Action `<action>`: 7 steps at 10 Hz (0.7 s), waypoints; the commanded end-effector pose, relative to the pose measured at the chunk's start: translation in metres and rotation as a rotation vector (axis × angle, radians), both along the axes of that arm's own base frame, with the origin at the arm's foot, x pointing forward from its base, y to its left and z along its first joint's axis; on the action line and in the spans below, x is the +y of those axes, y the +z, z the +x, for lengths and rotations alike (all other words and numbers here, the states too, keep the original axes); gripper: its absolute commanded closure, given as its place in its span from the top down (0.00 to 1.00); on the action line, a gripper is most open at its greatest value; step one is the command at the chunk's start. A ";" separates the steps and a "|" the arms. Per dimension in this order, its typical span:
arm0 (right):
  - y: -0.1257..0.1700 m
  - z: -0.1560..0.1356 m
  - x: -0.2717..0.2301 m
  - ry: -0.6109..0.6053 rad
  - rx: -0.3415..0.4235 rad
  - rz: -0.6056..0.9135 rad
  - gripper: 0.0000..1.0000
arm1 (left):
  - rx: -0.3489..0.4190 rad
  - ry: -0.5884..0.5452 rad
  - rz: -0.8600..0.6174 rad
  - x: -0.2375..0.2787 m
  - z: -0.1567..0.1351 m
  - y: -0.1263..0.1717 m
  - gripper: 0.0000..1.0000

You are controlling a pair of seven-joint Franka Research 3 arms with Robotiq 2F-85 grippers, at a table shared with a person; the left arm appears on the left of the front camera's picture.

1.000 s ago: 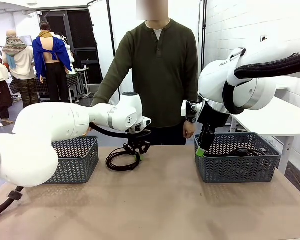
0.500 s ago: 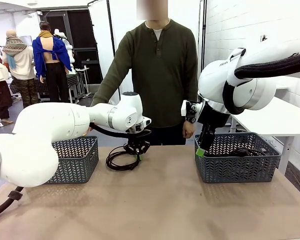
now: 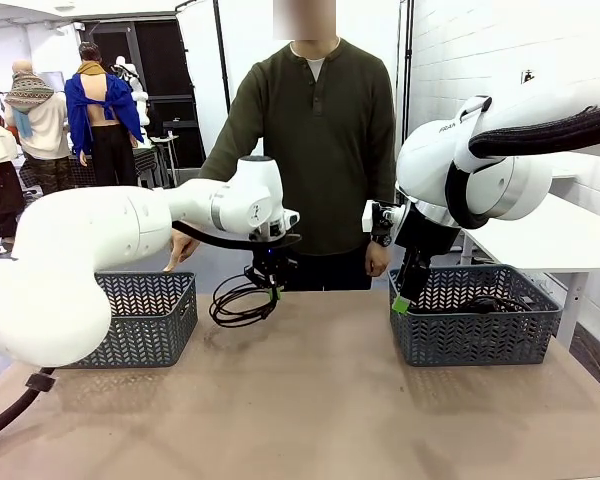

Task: Organize the cables according to human instructions.
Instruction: Pick up a bundle of cables and place it in the basket indicated by the human.

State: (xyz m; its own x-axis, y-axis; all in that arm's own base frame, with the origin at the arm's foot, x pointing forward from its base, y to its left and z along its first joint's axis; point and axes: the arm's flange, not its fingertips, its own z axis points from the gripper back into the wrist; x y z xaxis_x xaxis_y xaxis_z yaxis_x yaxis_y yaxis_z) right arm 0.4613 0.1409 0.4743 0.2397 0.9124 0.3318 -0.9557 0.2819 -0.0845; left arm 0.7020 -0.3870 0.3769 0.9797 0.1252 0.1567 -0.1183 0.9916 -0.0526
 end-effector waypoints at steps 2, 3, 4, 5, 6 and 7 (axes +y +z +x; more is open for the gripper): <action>-0.001 0.000 0.000 -0.006 0.000 -0.002 1.00 | 0.011 -0.051 0.010 -0.006 -0.002 0.042 0.00; -0.001 0.000 0.000 -0.006 0.000 -0.002 1.00 | 0.016 -0.064 0.017 -0.006 -0.007 0.056 0.00; -0.001 0.000 0.000 -0.006 0.000 -0.002 1.00 | 0.022 -0.079 0.036 -0.006 -0.012 0.069 0.00; -0.001 0.000 0.000 -0.006 0.000 -0.002 1.00 | 0.033 -0.107 0.056 -0.005 -0.017 0.084 0.00; -0.001 0.000 0.000 -0.006 0.000 -0.002 1.00 | 0.043 -0.126 0.056 -0.002 -0.023 0.096 0.00; -0.001 0.000 0.000 -0.006 0.000 -0.002 1.00 | 0.048 -0.142 0.061 0.003 -0.028 0.108 0.00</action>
State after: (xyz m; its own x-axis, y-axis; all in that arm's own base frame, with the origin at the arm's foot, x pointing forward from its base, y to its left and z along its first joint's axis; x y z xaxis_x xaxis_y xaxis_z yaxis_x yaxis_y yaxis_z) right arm 0.4614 0.1407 0.4743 0.2400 0.9123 0.3319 -0.9556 0.2821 -0.0845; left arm 0.6701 -0.3845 0.4700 0.9932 0.0073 0.1165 -0.0056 0.9999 -0.0152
